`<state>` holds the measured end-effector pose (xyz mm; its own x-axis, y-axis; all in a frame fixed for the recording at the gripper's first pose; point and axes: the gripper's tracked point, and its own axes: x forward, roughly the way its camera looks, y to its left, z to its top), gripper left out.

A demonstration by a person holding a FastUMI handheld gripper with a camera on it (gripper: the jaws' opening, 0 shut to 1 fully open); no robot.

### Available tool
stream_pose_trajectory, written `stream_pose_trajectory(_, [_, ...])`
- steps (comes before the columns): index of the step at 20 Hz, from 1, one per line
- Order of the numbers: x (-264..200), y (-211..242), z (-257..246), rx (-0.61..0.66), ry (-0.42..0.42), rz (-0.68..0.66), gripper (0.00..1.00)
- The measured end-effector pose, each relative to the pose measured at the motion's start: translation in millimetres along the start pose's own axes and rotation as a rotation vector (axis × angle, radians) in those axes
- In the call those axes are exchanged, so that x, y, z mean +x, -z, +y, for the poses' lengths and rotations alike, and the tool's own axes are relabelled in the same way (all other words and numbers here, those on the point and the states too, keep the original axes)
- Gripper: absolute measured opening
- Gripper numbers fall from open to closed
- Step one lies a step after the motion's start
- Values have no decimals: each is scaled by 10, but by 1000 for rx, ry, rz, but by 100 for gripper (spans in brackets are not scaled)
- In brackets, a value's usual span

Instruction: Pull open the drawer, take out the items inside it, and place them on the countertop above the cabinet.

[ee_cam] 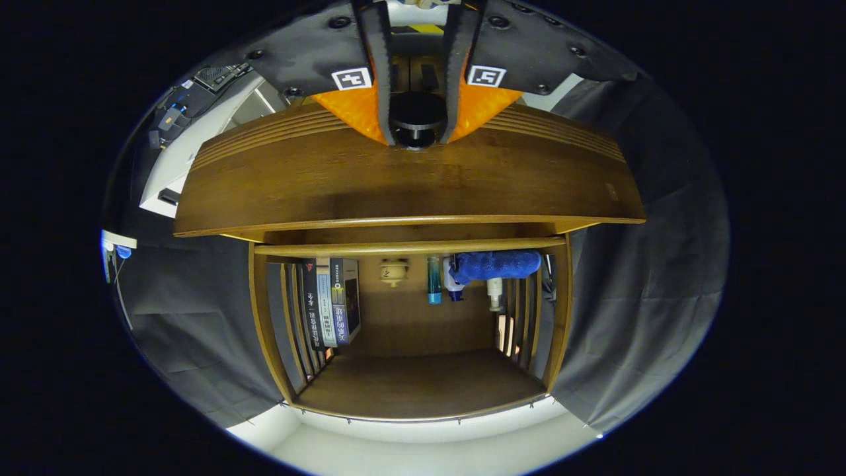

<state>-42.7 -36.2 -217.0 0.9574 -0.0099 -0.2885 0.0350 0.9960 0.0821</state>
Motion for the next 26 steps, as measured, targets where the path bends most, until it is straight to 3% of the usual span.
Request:
stream_pose_trajectory(10, [-50, 47, 15, -27, 5, -5, 48])
stream_pose_trajectory(13, [-30, 56, 60, -84, 9, -22, 55])
stream_pose_trajectory(17, [-80, 58, 157, -145, 10, -42, 91])
stream_pose_trajectory(18, [-145, -41, 124, -141, 20, -66, 100])
stream_pose_trajectory(23, [-415, -1132, 129, -139, -6, -250, 98])
stream_pose_trajectory(26, [-285, -1777, 135, -126, -32, -251, 98])
